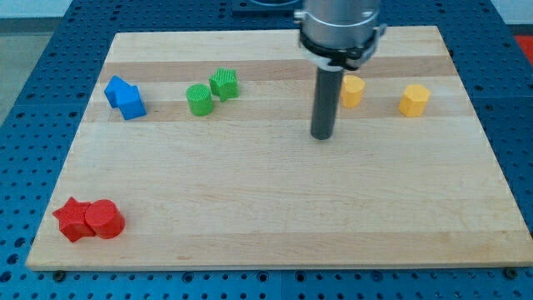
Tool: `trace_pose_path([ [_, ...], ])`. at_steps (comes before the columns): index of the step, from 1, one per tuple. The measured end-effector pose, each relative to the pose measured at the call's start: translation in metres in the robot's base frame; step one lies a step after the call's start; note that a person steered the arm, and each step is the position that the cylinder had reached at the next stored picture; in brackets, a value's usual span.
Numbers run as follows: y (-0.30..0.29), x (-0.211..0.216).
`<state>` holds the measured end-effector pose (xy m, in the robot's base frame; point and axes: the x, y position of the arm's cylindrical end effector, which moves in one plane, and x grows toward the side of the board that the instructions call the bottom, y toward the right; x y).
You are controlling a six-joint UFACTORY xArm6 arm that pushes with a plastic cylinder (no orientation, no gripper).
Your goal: Move the yellow heart to the left side of the yellow hexagon
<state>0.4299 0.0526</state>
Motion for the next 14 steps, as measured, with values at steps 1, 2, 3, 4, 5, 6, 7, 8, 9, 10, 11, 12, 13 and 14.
trace_pose_path([
  [1, 0.007, -0.049],
  [2, 0.062, -0.052],
  [3, 0.064, -0.052],
  [4, 0.061, -0.053],
  [5, 0.032, -0.070],
  [6, 0.039, -0.112],
  [7, 0.059, -0.113],
  [8, 0.059, -0.109],
  [9, 0.048, -0.109],
  [10, 0.037, -0.091],
  [11, 0.042, -0.085],
  [12, 0.054, -0.085],
  [13, 0.058, -0.085],
  [14, 0.058, -0.085],
])
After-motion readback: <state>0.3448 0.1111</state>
